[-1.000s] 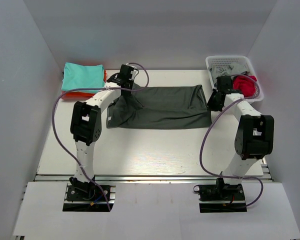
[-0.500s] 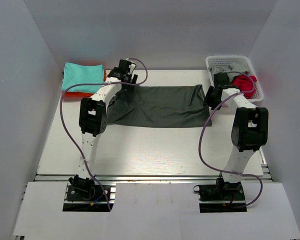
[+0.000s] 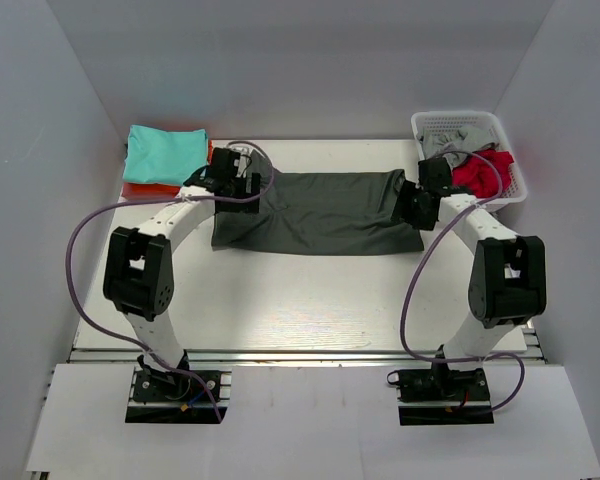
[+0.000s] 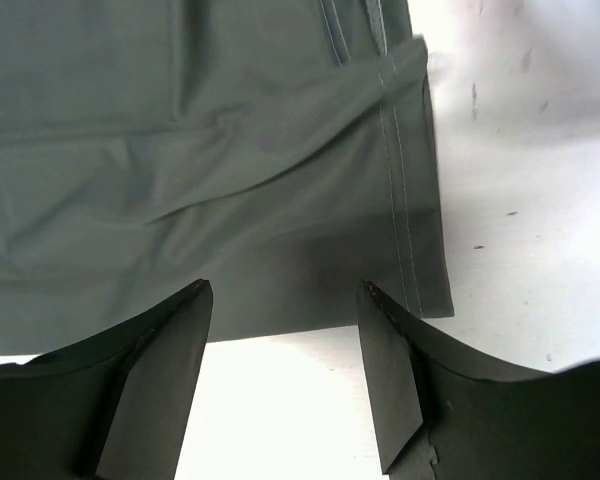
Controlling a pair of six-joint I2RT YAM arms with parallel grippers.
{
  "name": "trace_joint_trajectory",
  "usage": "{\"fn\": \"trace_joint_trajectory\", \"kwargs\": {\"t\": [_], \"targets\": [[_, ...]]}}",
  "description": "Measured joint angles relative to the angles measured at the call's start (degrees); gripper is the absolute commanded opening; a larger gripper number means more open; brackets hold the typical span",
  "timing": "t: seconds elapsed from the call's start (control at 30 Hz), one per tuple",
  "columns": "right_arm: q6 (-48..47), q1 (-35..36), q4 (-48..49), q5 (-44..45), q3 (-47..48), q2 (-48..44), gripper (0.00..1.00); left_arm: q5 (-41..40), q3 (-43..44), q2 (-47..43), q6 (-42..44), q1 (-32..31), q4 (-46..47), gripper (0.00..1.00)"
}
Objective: Fold and stack the t-shirts
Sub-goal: Fold the flattened tshirt in 1/3 of the way
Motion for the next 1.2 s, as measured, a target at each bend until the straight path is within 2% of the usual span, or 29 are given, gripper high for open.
{"fn": "trace_joint_trajectory", "kwargs": {"t": [0.07, 0.3, 0.43, 0.77, 0.97, 1.1, 1.2], "targets": [[0.1, 0.0, 0.4, -0.6, -0.7, 0.9, 0.66, 1.0, -4.5, -1.7, -1.5, 0.0, 1.0, 1.0], [0.4, -0.1, 3.8, -1.9, -2.5, 5.7, 0.66, 2.0, -12.5, 1.0, -4.7, 0.3, 3.8, 1.0], [0.7, -0.3, 5.4, -1.7, -4.5, 7.4, 0.66, 1.5, -13.2, 3.4, -6.2, 1.9, 6.0, 1.0], [2.8, -0.6, 13.7, -1.5, -11.9, 3.4, 0.63, 5.2, -15.0, 2.2, -10.3, 5.9, 8.9, 1.0], [3.7, -0.3, 13.8, -3.2, -24.3, -8.0, 0.62, 8.5, -26.5, -8.6, -14.3, 5.8, 5.8, 1.0], [3.3, 0.6, 7.5, -4.7, -30.8, -17.2, 0.63, 11.0, -34.6, -18.9, -17.2, 5.5, -4.7, 1.0], [3.0, 1.8, 0.4, -5.7, -32.8, -23.4, 0.64, 10.9, -36.3, -25.1, -18.6, 5.2, -13.5, 1.0]]}}
